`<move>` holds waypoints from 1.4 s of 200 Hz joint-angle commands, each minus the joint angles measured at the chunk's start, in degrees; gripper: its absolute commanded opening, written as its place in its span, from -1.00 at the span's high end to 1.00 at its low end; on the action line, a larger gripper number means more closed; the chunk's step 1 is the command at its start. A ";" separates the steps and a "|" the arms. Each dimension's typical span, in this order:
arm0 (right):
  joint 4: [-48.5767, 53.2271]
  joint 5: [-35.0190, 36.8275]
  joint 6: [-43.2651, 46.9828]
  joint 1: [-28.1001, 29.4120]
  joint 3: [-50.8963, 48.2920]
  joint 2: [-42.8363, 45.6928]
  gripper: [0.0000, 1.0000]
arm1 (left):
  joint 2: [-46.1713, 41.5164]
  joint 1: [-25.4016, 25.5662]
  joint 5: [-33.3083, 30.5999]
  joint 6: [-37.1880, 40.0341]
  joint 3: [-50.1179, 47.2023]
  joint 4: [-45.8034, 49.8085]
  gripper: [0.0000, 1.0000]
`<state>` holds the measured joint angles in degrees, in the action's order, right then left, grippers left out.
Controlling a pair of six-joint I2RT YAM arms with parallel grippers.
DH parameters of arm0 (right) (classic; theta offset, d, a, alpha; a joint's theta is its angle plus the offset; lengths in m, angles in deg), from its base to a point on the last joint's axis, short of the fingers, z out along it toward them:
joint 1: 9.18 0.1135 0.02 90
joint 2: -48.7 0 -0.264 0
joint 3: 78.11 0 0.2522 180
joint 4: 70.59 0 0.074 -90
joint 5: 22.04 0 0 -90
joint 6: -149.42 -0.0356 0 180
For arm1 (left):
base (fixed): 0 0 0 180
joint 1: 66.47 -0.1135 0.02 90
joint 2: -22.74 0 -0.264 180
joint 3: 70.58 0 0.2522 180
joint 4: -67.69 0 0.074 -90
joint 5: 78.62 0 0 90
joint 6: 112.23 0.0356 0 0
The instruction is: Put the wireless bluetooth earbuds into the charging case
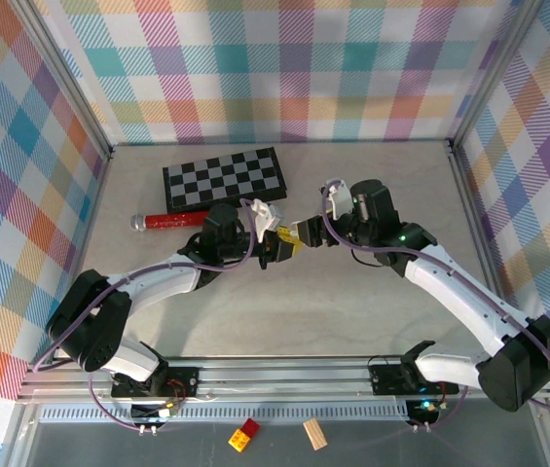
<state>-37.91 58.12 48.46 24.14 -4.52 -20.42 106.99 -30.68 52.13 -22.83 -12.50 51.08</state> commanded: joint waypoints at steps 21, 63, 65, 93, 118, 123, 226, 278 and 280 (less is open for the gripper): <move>2.08 2.57 -0.74 -0.35 2.48 -1.83 -0.46 | -2.24 -0.42 -0.87 1.09 -1.36 -2.59 0.63; 3.99 5.32 0.11 -0.36 2.76 -3.27 -0.44 | -2.67 -0.44 -1.62 1.13 -1.93 -3.48 0.63; 4.08 5.35 0.14 -0.36 2.75 -3.29 -0.44 | -2.73 -0.45 -1.64 1.09 -1.95 -3.58 0.63; 4.05 3.52 0.59 -0.36 3.16 -3.44 -0.43 | -3.08 -0.46 -2.06 1.12 -2.17 -3.97 0.63; 1.86 -0.14 1.21 -0.36 2.51 -1.63 -0.45 | -3.34 -0.46 -3.06 0.80 -2.61 -4.79 0.63; 1.54 -0.25 1.13 -0.36 2.40 -1.19 -0.45 | -3.46 -0.54 -3.34 0.76 -2.80 -5.08 0.63; -6.32 -1.58 -7.24 -1.00 1.45 -9.34 -0.45 | -11.12 -10.48 -26.99 -0.56 -5.06 2.43 0.65; -7.86 -4.60 -4.30 6.23 10.54 -26.65 -0.46 | -18.28 -21.13 -30.38 -8.30 -4.47 10.24 0.66; -7.83 -4.57 -3.91 6.65 10.96 -27.26 -0.46 | -18.34 -21.78 -30.29 -8.61 -4.43 10.42 0.66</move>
<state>-43.94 56.06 42.23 26.76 1.54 -43.39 90.73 -46.35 24.37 -25.58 -17.27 57.57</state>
